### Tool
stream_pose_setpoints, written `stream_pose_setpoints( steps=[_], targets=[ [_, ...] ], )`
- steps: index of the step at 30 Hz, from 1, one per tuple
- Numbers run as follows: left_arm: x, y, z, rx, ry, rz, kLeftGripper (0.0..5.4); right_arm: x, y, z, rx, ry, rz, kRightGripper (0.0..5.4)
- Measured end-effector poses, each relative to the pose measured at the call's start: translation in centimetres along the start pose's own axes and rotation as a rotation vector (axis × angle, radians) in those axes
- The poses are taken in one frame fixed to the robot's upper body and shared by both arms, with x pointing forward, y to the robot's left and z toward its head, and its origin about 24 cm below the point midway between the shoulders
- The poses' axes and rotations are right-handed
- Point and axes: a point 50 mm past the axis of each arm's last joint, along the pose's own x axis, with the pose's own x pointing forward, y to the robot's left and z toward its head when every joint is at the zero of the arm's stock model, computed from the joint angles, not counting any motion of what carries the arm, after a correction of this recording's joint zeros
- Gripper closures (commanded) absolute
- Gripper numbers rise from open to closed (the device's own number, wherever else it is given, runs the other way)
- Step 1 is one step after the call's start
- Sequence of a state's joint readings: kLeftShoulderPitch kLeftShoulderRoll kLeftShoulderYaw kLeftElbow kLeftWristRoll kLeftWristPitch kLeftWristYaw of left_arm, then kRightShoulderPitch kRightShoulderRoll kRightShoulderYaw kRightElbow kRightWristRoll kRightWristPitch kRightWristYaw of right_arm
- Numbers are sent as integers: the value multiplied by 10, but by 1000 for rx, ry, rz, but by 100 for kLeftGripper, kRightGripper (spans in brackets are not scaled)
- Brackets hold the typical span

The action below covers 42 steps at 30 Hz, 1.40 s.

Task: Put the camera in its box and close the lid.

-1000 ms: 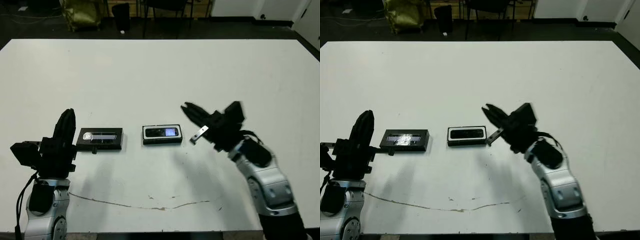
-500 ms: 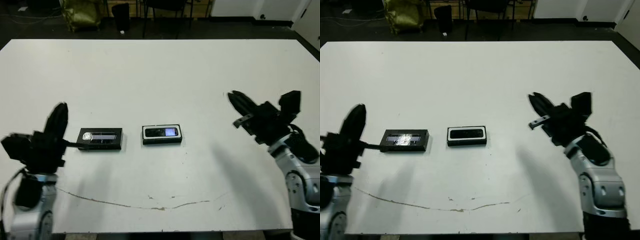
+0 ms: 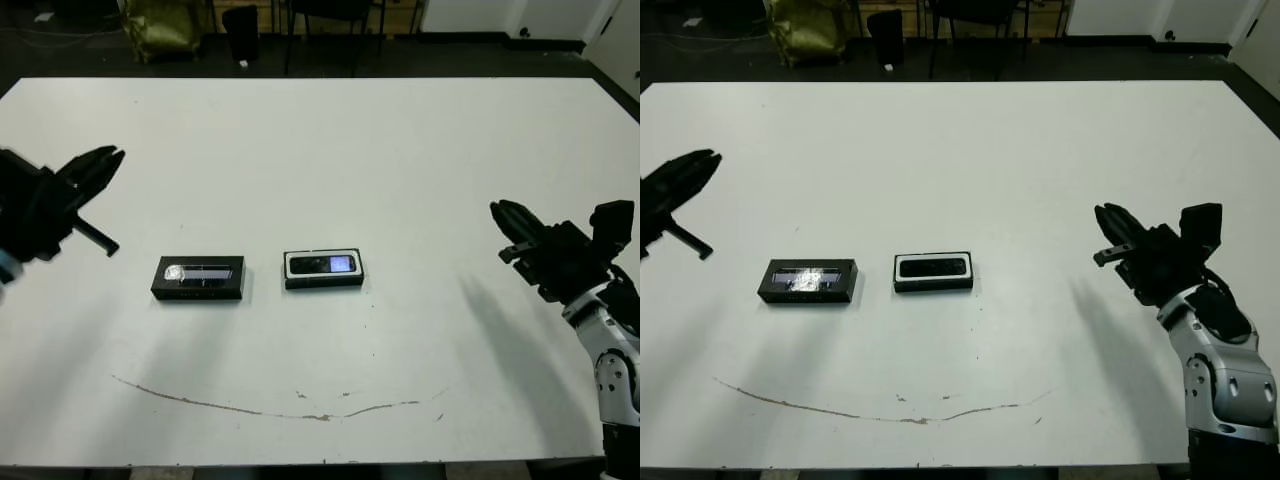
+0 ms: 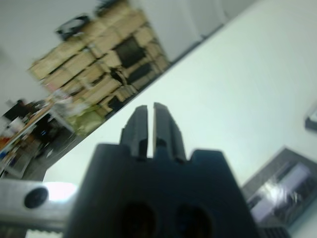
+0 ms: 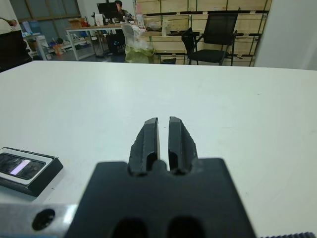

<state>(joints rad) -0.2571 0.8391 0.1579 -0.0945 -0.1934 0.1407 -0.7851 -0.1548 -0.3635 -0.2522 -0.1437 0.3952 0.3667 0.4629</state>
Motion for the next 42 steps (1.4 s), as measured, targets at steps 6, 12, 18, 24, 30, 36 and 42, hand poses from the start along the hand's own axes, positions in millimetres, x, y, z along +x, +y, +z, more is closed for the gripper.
stream_pose_setpoints(
  steps=[6, 12, 18, 24, 30, 36, 42],
  targets=[
    [14, 6, 15, 88, 129, -282, 339, 2, 2, 1, -6, 8, 13, 540],
    [25, 8, 21, 86, 188, -419, 195, 1, 3, 2, 35, 5, 34, 540],
    [30, 7, 12, 51, 175, -553, 52, 1, 6, 6, 68, -12, 61, 540],
    [36, 8, 8, 12, 163, -687, 3, 1, 7, 6, 68, -6, 49, 540],
    [48, 11, 7, 37, 145, -817, 3, 2, 10, 3, 89, 7, 49, 540],
    [62, 12, 4, 6, 155, -893, 3, 1, 14, 4, 81, 48, 24, 540],
    [71, 4, 0, -64, 112, -925, 3, 1, 15, 3, 76, 52, 22, 540]
  ],
)
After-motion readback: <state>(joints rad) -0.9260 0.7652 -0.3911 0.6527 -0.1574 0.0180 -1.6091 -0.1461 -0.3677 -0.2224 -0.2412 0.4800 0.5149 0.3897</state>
